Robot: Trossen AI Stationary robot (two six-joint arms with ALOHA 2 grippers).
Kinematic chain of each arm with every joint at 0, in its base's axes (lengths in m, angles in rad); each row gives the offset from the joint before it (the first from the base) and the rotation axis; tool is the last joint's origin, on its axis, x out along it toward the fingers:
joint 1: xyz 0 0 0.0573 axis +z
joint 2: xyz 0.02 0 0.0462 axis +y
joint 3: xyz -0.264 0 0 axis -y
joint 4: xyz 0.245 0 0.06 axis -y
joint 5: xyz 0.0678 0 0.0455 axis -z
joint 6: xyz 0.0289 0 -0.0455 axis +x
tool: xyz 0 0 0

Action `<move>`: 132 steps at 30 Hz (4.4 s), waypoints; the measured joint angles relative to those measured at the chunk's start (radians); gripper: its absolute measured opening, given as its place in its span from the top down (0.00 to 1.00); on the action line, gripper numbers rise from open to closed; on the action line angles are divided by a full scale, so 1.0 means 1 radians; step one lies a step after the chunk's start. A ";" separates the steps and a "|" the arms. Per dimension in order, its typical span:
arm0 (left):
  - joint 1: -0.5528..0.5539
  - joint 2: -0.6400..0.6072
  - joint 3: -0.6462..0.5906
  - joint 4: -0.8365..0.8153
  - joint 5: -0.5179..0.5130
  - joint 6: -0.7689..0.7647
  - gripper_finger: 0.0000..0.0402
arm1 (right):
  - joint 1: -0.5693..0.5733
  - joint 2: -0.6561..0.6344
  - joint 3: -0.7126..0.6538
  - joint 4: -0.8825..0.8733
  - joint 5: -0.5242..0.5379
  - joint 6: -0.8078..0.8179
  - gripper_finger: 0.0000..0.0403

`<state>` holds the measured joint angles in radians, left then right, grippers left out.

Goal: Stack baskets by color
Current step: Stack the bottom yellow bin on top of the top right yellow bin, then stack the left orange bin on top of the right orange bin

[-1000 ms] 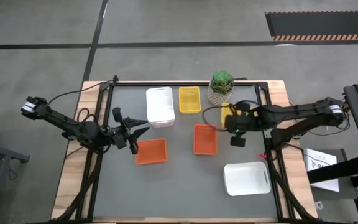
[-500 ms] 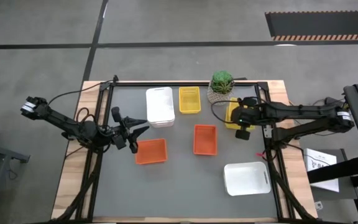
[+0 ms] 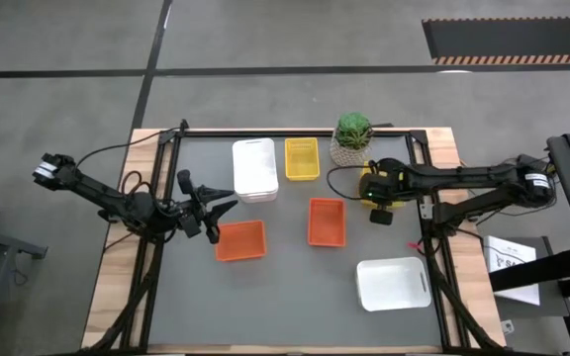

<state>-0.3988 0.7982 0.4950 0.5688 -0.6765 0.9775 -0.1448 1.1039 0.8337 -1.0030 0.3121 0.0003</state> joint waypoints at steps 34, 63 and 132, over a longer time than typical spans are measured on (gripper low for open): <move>0.000 0.072 -0.071 -0.104 -0.006 -0.567 0.76 | 0.273 -0.042 -0.172 0.879 -0.063 -0.208 0.92; 0.007 0.371 -0.085 0.189 -0.014 -0.701 0.76 | 0.270 -0.124 -0.217 0.949 -0.084 -0.447 0.97; 0.004 0.687 0.516 -1.186 0.541 -1.470 0.81 | 0.271 -0.172 -0.217 0.915 -0.083 -0.234 0.51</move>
<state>-0.3950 1.4848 1.0111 -0.6169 -0.1356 -0.4927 0.1259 0.9314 0.6167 -0.0875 0.2291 -0.2337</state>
